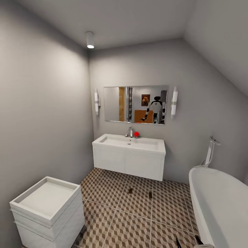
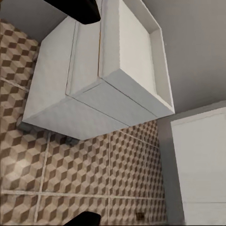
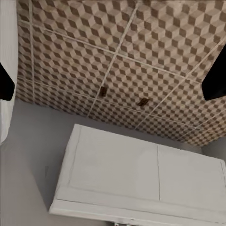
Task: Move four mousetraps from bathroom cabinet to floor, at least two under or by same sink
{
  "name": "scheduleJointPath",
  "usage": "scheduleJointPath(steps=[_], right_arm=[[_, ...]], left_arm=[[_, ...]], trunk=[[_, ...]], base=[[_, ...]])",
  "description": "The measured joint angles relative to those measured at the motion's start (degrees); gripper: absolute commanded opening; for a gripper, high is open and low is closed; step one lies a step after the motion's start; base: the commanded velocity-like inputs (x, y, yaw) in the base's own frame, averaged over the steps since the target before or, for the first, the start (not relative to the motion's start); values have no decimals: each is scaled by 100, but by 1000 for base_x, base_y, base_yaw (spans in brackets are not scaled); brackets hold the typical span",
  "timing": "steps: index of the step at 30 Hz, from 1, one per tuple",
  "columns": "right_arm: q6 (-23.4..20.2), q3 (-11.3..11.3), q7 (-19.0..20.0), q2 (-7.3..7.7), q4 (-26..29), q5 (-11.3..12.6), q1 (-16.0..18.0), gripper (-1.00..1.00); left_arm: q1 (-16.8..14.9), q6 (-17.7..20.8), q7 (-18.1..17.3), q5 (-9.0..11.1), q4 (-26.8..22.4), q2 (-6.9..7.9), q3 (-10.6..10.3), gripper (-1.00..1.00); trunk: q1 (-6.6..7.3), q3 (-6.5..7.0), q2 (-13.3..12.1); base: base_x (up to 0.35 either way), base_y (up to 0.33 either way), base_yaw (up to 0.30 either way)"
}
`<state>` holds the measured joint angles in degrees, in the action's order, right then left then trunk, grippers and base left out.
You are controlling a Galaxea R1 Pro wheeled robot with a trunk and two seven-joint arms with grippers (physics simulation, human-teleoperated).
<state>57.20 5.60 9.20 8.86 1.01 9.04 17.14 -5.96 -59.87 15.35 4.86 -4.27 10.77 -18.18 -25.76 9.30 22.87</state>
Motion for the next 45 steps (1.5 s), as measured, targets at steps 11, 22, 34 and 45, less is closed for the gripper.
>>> scheduleJointPath(steps=[11,22,34,45], right_arm=[[95,0,818,207,-2,39,-120,100],[124,2,680,175,-9,51,-164,100],[-108,0,658,24,-2,58,-168,100],[-117,-9,658,9,-2,63,-168,100]], left_arm=[[1,-3,-2232,27,8,137,1800,100],[1,-5,-2836,18,33,126,2737,100],[2,-5,-2882,-8,53,-170,2801,100],[2,-5,-2882,-9,63,-247,2806,100]], trunk=[[0,0,0],[0,0,0],[0,-31,-1],[0,-110,0]], base=[[0,0,0],[0,0,0],[0,0,67],[0,0,169]])
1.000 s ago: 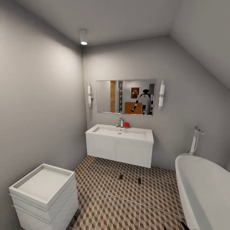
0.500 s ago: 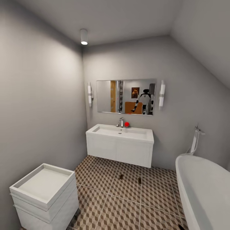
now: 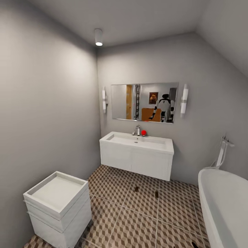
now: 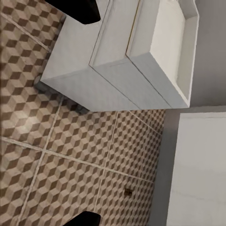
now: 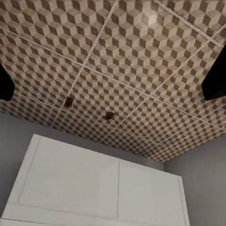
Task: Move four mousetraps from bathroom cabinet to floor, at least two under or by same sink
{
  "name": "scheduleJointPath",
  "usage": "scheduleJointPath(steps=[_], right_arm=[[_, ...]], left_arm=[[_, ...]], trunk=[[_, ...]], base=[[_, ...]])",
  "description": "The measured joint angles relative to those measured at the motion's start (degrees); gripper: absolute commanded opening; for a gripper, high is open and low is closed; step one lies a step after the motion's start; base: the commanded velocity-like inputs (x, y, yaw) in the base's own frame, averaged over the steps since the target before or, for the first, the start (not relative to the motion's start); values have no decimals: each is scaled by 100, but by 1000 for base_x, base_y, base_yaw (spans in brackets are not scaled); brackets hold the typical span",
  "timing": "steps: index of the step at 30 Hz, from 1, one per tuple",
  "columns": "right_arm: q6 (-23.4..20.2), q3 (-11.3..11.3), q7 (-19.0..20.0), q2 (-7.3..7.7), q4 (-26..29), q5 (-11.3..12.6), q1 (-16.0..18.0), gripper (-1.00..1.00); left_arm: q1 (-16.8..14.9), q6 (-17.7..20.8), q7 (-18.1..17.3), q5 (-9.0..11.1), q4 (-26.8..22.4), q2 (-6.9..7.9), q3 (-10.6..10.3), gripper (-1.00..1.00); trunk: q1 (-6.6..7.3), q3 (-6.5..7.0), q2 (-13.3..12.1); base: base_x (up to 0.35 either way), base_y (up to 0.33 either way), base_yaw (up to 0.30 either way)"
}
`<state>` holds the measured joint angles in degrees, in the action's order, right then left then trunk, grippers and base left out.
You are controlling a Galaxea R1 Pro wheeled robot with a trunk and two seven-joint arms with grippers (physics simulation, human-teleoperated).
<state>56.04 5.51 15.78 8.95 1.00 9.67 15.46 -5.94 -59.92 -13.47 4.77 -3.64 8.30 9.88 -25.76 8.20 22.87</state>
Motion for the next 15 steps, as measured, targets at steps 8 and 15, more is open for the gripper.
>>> scheduleJointPath(steps=[8,15], right_arm=[[0,0,-6,0,0,0,0,100],[0,-1,-8,-1,0,0,0,100]], left_arm=[[0,0,0,0,5,-29,0,100],[0,0,0,-1,6,-38,1,100]], trunk=[[0,-48,0],[0,-74,0]], base=[[0,0,209],[0,0,237]])
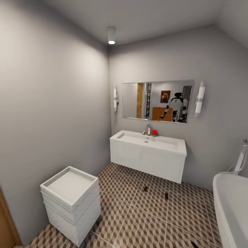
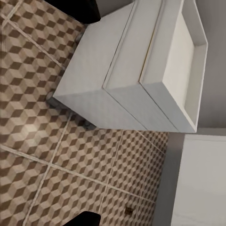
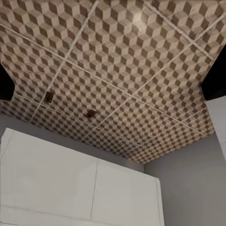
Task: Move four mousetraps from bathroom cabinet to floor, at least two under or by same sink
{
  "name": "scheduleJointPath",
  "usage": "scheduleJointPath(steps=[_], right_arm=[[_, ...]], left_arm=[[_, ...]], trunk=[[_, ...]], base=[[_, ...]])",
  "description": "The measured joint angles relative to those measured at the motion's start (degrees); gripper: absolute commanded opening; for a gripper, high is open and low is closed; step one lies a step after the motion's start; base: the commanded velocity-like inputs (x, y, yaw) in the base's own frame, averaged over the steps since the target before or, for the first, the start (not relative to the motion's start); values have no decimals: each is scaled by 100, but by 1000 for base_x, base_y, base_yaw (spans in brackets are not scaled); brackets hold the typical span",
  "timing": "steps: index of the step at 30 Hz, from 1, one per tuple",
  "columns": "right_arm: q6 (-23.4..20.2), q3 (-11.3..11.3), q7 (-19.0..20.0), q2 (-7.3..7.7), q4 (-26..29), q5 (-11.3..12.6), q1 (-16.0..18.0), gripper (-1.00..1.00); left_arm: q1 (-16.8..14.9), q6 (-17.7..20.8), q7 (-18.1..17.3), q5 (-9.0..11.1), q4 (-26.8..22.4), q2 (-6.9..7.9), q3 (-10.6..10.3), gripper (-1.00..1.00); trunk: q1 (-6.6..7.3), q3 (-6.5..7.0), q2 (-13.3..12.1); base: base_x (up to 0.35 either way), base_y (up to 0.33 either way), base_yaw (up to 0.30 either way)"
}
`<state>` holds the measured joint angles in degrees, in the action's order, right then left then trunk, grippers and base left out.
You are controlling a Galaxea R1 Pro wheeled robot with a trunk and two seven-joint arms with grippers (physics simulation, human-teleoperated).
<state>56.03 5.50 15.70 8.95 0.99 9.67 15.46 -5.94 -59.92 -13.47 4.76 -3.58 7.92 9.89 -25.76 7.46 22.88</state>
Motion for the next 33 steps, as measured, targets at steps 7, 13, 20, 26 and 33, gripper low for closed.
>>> scheduleJointPath(steps=[7,13,20,26,33], right_arm=[[0,0,-60,-6,0,0,0,100],[13,-1,-77,-4,0,1,0,100],[17,-1,-81,-5,0,1,0,100],[18,-1,-81,-5,0,1,0,100],[18,0,-89,-6,0,0,0,100]], left_arm=[[0,0,0,1,0,-6,-1,100],[0,0,0,1,-1,-9,-5,100],[0,0,0,1,-1,-10,-6,100],[0,0,0,1,-1,-10,-7,100],[-1,0,0,1,5,-11,-7,100]], trunk=[[0,-20,0],[0,-28,0],[0,-30,0],[0,-30,0],[0,-30,0]], base=[[0,0,256],[0,0,278],[0,0,285],[0,0,288],[0,0,290]])
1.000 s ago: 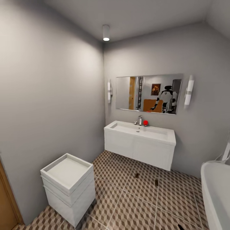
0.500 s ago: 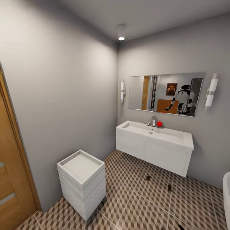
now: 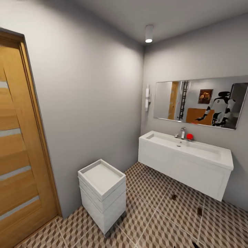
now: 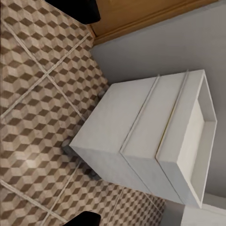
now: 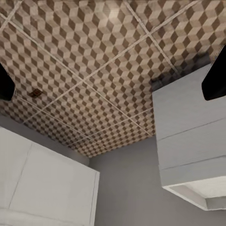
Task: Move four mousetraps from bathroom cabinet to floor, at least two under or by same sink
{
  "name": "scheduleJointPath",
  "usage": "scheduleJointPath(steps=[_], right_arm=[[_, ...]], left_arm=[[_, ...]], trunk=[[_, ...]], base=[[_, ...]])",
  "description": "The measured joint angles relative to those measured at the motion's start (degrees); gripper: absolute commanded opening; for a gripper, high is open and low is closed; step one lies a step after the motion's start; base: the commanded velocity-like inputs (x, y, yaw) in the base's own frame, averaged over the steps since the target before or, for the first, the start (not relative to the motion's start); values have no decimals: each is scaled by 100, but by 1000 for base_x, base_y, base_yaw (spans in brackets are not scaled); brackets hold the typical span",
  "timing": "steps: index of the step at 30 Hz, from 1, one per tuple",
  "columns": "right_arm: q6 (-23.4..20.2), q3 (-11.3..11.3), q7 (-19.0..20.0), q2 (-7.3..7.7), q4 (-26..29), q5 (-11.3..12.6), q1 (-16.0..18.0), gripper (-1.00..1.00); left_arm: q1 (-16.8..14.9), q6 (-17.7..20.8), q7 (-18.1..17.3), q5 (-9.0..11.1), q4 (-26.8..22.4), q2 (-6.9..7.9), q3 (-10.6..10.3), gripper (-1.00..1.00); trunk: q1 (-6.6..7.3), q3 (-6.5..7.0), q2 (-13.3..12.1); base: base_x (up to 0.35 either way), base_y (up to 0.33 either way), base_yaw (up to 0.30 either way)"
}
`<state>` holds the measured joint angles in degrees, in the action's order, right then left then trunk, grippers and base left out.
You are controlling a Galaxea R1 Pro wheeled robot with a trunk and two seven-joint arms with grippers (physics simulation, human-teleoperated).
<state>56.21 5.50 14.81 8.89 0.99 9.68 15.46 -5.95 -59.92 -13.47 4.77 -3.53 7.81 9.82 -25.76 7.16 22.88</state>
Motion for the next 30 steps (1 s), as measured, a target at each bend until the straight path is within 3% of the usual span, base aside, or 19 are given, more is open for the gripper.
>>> scheduleJointPath(steps=[30], right_arm=[[-18,0,-140,-70,0,0,0,100]], left_arm=[[2,0,0,-3,6,-47,1,100]], trunk=[[0,0,0]], base=[[0,0,290]])
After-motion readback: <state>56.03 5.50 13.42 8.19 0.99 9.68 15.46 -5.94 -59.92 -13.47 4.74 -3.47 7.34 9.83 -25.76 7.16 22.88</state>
